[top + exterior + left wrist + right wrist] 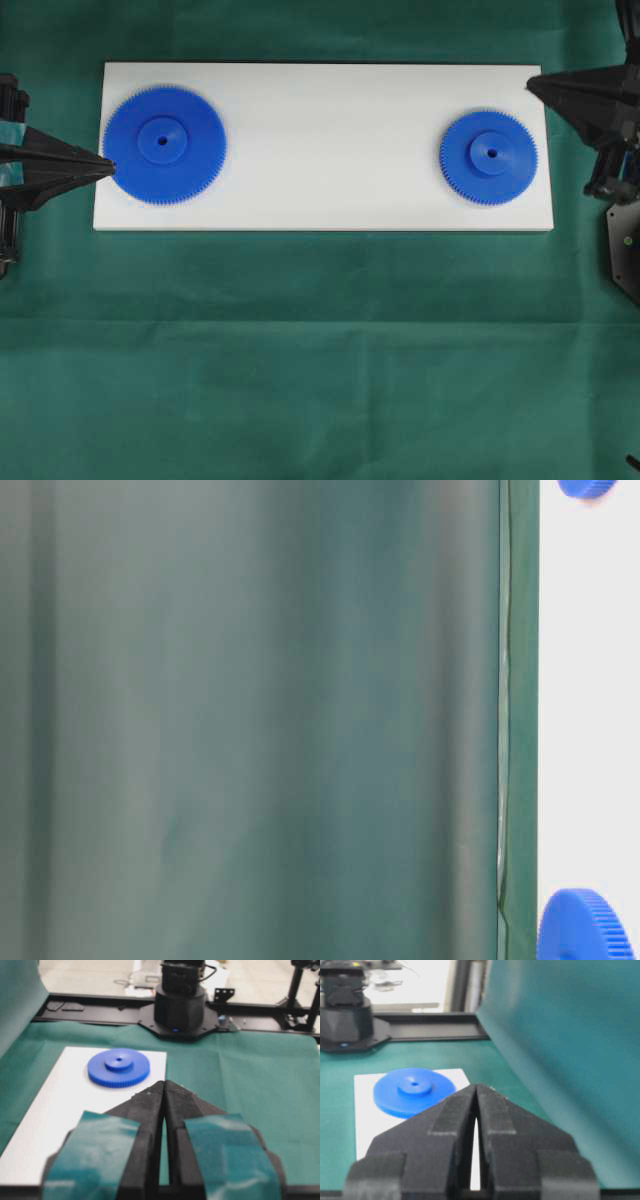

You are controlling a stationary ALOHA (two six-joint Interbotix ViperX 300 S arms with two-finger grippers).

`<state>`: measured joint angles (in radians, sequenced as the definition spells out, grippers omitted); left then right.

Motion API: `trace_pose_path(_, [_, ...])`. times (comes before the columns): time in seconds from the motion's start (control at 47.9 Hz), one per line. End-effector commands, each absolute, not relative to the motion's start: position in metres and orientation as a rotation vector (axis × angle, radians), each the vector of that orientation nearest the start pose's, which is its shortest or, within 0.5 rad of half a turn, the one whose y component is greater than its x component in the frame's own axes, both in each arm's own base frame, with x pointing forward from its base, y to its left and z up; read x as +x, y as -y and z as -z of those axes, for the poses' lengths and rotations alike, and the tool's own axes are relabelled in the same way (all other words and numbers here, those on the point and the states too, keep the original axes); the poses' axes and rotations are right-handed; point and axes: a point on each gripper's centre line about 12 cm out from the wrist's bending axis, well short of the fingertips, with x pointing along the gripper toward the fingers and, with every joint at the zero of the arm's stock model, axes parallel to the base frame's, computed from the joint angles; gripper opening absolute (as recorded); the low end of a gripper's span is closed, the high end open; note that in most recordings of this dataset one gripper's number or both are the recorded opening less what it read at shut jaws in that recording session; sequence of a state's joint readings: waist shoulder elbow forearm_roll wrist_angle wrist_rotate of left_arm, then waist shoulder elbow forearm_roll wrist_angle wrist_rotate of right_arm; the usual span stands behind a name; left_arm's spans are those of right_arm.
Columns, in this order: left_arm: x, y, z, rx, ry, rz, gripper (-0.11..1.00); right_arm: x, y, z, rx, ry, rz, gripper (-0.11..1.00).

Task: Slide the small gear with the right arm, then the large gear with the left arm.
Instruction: 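Lower the right gripper onto the hub of the small blue gear, then slide the small blue gear left with the right gripper to mesh with the large gear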

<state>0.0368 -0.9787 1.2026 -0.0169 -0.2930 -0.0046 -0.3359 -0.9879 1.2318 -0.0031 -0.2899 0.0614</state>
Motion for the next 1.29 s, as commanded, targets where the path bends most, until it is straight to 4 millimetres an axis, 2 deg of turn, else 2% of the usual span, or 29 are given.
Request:
trace_pose_path(0.0, [0.196,-0.009,-0.289,-0.024,0.083,-0.046,0.0,0.182,0.064,-0.276,0.056,0.046,0.337,0.51])
trace_pose_path(0.313, [0.196,-0.009,-0.288,-0.024,0.079,-0.046,0.0,0.181,0.07,-0.25,0.171,-0.326,0.384,0.51])
trace_pose_path(0.543, [0.197,-0.009,-0.287,-0.035,0.074,-0.046,0.0,0.172,0.081,-0.217,0.315,-0.577,0.483,0.51])
trace_pose_path(0.71, [0.197,-0.009,-0.287,-0.035,0.076,-0.044,0.0,0.175,0.083,-0.207,0.358,-0.625,0.5,0.5])
trace_pose_path(1.002, [0.197,-0.009,-0.287,-0.035,0.074,-0.045,0.0,0.178,0.084,-0.203,0.369,-0.642,0.503,0.51])
trace_pose_path(1.274, [0.197,-0.009,-0.286,-0.033,0.074,-0.046,0.0,0.192,0.09,-0.178,0.38,-0.698,0.505,0.51])
